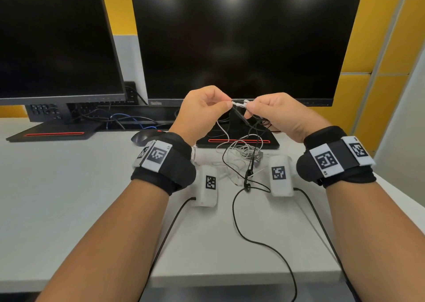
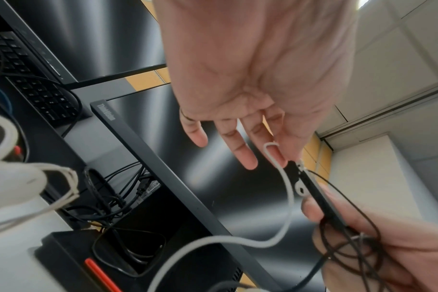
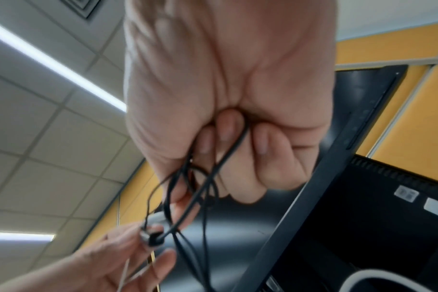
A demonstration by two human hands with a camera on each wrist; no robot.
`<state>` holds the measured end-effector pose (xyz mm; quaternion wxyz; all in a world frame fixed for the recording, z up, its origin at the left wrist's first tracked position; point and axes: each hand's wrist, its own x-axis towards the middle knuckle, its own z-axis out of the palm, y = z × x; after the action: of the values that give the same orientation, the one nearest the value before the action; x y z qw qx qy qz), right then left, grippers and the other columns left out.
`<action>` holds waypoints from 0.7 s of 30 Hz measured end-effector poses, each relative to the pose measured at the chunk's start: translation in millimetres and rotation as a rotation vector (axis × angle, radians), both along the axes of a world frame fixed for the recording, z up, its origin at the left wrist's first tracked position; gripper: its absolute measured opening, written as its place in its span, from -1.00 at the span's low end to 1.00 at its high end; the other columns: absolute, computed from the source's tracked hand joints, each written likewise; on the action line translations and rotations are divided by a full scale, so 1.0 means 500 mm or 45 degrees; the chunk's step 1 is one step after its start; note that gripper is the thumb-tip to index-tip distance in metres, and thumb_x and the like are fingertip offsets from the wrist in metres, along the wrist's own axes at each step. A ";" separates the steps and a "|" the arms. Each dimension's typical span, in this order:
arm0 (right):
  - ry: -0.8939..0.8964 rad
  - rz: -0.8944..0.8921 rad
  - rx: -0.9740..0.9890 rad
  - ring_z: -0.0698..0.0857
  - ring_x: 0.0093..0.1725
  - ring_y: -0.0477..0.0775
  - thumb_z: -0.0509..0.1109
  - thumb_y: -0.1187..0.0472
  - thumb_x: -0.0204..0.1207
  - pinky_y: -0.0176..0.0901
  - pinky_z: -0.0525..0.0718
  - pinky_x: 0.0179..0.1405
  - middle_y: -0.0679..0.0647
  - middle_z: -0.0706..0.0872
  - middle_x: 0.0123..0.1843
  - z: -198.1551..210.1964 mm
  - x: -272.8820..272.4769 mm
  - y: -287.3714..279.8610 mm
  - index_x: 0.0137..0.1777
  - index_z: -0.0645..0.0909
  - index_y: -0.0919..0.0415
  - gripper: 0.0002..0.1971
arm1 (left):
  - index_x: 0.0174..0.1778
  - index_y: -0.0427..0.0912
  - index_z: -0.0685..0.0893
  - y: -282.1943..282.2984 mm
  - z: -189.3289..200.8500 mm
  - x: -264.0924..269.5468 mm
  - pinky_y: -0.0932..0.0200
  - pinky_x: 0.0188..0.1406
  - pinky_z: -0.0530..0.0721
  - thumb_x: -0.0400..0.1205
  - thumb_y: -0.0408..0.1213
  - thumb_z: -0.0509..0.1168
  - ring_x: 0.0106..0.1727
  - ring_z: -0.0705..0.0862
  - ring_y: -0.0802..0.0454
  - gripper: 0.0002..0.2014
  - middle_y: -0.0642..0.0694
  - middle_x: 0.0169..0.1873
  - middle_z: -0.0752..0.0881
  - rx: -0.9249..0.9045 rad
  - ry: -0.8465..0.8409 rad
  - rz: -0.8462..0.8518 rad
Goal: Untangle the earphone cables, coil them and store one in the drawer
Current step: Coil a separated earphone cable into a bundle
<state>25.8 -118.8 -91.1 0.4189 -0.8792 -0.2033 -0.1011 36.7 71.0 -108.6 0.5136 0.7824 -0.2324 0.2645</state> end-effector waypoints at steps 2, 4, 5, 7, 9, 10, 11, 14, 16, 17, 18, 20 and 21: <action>-0.006 -0.076 -0.030 0.47 -0.24 0.01 0.18 0.00 0.74 -0.13 0.51 -0.22 0.07 0.52 -0.22 -0.001 0.003 0.005 -0.20 0.68 0.06 -0.65 | -0.14 -0.16 0.73 -0.001 -0.001 -0.001 0.32 0.02 0.64 0.62 -0.35 0.37 -0.13 0.67 0.24 -0.94 0.05 -0.24 0.71 0.010 -0.014 -0.052; 0.033 -0.123 -0.001 0.45 -0.26 0.05 0.14 0.05 0.73 -0.12 0.49 -0.27 0.10 0.49 -0.24 0.002 0.004 0.014 -0.26 0.58 0.08 -0.65 | -0.13 -0.16 0.74 -0.003 -0.003 0.000 0.27 0.06 0.66 0.62 -0.36 0.37 -0.12 0.68 0.23 -0.94 0.06 -0.24 0.72 0.015 -0.049 -0.069; 0.070 -0.141 0.057 0.41 -0.33 0.04 0.12 0.10 0.72 -0.15 0.44 -0.35 0.09 0.44 -0.31 0.004 0.005 0.017 -0.28 0.53 0.11 -0.66 | -0.13 -0.14 0.74 -0.004 -0.004 0.001 0.25 0.06 0.67 0.62 -0.36 0.38 -0.12 0.69 0.24 -0.94 0.07 -0.24 0.73 0.017 -0.066 -0.067; 0.135 -0.141 0.181 0.28 -0.46 -0.01 0.11 0.18 0.70 -0.19 0.30 -0.49 0.03 0.34 -0.44 0.005 0.007 0.024 -0.33 0.45 0.14 -0.67 | -0.13 -0.11 0.75 -0.006 -0.005 0.003 0.25 0.07 0.67 0.61 -0.35 0.39 -0.12 0.69 0.26 -0.93 0.10 -0.24 0.73 0.023 -0.108 -0.048; 0.162 -0.121 0.247 0.23 -0.52 -0.04 0.11 0.19 0.69 -0.21 0.23 -0.56 0.00 0.30 -0.49 0.002 0.010 0.027 -0.37 0.44 0.15 -0.65 | -0.12 -0.08 0.76 -0.006 -0.007 0.004 0.28 0.09 0.66 0.60 -0.35 0.41 -0.09 0.69 0.25 -0.92 0.09 -0.20 0.75 0.005 -0.154 -0.038; 0.172 -0.118 0.256 0.22 -0.53 -0.04 0.11 0.17 0.69 -0.21 0.21 -0.57 0.00 0.30 -0.50 0.000 0.011 0.027 -0.38 0.45 0.15 -0.64 | -0.11 -0.08 0.77 -0.005 -0.007 0.004 0.30 0.11 0.65 0.59 -0.36 0.42 -0.06 0.70 0.23 -0.91 0.07 -0.17 0.75 -0.008 -0.173 -0.045; 0.182 -0.122 0.261 0.23 -0.54 -0.05 0.12 0.16 0.70 -0.22 0.21 -0.58 0.00 0.31 -0.49 -0.002 0.012 0.027 -0.39 0.46 0.15 -0.62 | -0.09 -0.08 0.77 -0.004 -0.007 0.005 0.30 0.12 0.65 0.59 -0.37 0.42 -0.03 0.71 0.20 -0.91 0.05 -0.14 0.75 -0.012 -0.188 -0.059; 0.184 -0.133 0.309 0.27 -0.53 -0.08 0.17 0.14 0.69 -0.28 0.23 -0.61 0.01 0.36 -0.46 -0.003 0.012 0.026 -0.40 0.50 0.15 -0.62 | -0.09 -0.08 0.78 -0.002 -0.006 0.007 0.26 0.13 0.65 0.58 -0.38 0.43 0.00 0.71 0.10 -0.90 0.04 -0.12 0.74 0.032 -0.212 -0.097; 0.164 -0.134 0.385 0.27 -0.53 -0.09 0.20 0.14 0.68 -0.28 0.23 -0.60 0.01 0.37 -0.46 0.000 0.010 0.025 -0.38 0.53 0.16 -0.63 | -0.10 -0.05 0.77 -0.002 -0.004 0.007 0.27 0.11 0.65 0.58 -0.38 0.42 0.00 0.70 0.08 -0.88 0.05 -0.13 0.72 0.055 -0.221 -0.109; 0.163 -0.131 0.422 0.27 -0.53 -0.09 0.20 0.15 0.68 -0.27 0.22 -0.59 0.01 0.37 -0.46 0.001 0.011 0.024 -0.37 0.53 0.16 -0.64 | -0.11 -0.04 0.77 -0.002 -0.003 0.005 0.26 0.11 0.65 0.58 -0.39 0.42 0.00 0.69 0.07 -0.87 0.05 -0.13 0.72 0.052 -0.224 -0.121; 0.171 -0.118 0.446 0.26 -0.53 -0.08 0.18 0.15 0.69 -0.26 0.21 -0.58 0.00 0.38 -0.47 0.002 0.011 0.022 -0.36 0.53 0.16 -0.65 | -0.11 -0.04 0.76 -0.002 -0.002 0.003 0.25 0.12 0.65 0.58 -0.40 0.42 0.00 0.70 0.06 -0.86 0.04 -0.13 0.72 0.036 -0.219 -0.141; 0.185 -0.078 0.437 0.25 -0.53 -0.08 0.16 0.12 0.72 -0.24 0.19 -0.56 -0.03 0.42 -0.51 0.000 0.013 0.017 -0.32 0.53 0.15 -0.64 | -0.12 -0.04 0.75 -0.004 0.000 -0.003 0.20 0.13 0.67 0.59 -0.42 0.40 -0.01 0.72 0.08 -0.85 0.02 -0.15 0.74 -0.012 -0.184 -0.187; 0.180 -0.065 0.403 0.26 -0.54 -0.09 0.16 0.09 0.73 -0.24 0.20 -0.56 -0.05 0.44 -0.53 -0.001 0.014 0.015 -0.30 0.55 0.15 -0.64 | -0.12 -0.05 0.74 -0.005 0.002 -0.006 0.20 0.13 0.68 0.60 -0.43 0.38 -0.03 0.73 0.12 -0.84 0.02 -0.16 0.75 -0.034 -0.167 -0.201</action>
<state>32.9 -111.4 -91.7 0.5627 -0.8120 -0.1325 -0.0803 33.7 68.7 -107.8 0.5268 0.7358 -0.3230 0.2770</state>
